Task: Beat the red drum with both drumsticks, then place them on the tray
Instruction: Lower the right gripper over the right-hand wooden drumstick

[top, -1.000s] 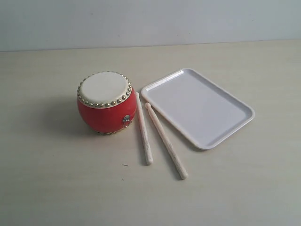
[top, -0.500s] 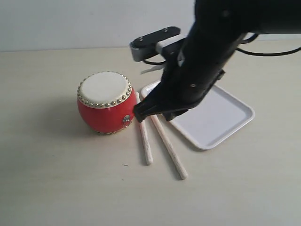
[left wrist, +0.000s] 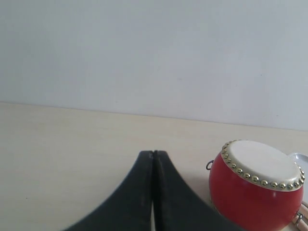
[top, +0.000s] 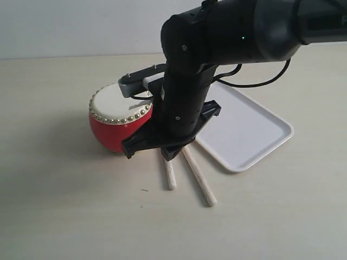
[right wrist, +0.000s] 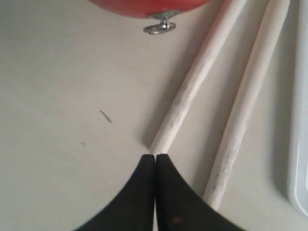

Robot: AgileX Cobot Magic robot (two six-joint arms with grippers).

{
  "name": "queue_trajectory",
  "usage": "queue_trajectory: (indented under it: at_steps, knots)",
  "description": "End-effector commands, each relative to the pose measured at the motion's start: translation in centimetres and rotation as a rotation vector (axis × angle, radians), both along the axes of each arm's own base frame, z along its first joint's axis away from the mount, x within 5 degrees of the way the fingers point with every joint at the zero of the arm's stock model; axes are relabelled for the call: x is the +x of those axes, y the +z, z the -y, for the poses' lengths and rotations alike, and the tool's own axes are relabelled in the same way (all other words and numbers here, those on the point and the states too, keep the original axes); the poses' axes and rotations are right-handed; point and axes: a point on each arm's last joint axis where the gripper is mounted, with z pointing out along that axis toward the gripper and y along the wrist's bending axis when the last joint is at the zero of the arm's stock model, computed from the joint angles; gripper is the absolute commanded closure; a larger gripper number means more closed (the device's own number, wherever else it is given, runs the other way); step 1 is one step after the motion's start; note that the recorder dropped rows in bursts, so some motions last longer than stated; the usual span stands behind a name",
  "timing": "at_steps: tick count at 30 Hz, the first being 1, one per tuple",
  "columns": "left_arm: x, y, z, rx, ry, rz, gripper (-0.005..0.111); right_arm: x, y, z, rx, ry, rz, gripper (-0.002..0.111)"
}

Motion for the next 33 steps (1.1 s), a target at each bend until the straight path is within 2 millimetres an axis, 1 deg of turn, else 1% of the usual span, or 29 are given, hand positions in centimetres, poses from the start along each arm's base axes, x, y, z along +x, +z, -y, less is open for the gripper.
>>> queue_trajectory:
  at_steps: [1,4,7,14,18,20,24,29,33]
  knots:
    - [-0.1,0.0,0.0,-0.002,0.002,0.007,0.107,0.4,-1.4,-0.3,-0.021,-0.039,-0.015,0.099]
    - [-0.1,0.0,0.0,-0.004,0.002,0.007,0.107,0.6,-2.5,-0.4,-0.046,-0.062,-0.026,0.089]
    - [-0.1,0.0,0.0,-0.004,0.002,0.007,0.107,0.7,-3.2,-0.5,-0.056,-0.069,-0.034,0.083]
    - [-0.1,0.0,0.0,-0.004,0.002,0.007,0.107,0.8,-3.4,-0.6,-0.05,-0.068,-0.03,0.082]
    - [-0.1,0.0,0.0,-0.004,0.002,0.007,0.107,1.1,-3.5,-0.7,-0.032,-0.1,-0.008,0.082]
    - [-0.1,0.0,0.0,-0.004,0.002,0.007,0.107,1.3,-3.9,-0.6,-0.047,-0.127,0.007,0.079]
    - [-0.1,0.0,0.0,-0.004,0.002,0.007,0.107,1.7,-4.5,-0.7,-0.076,-0.143,0.019,0.067]
    - [-0.1,0.0,0.0,-0.004,0.002,0.007,0.107,2.4,-5.0,-1.6,-0.066,-0.148,0.019,0.066]
    - [-0.1,0.0,0.0,-0.004,0.002,0.007,0.107,2.7,-5.3,-1.8,-0.069,-0.164,0.013,0.066]
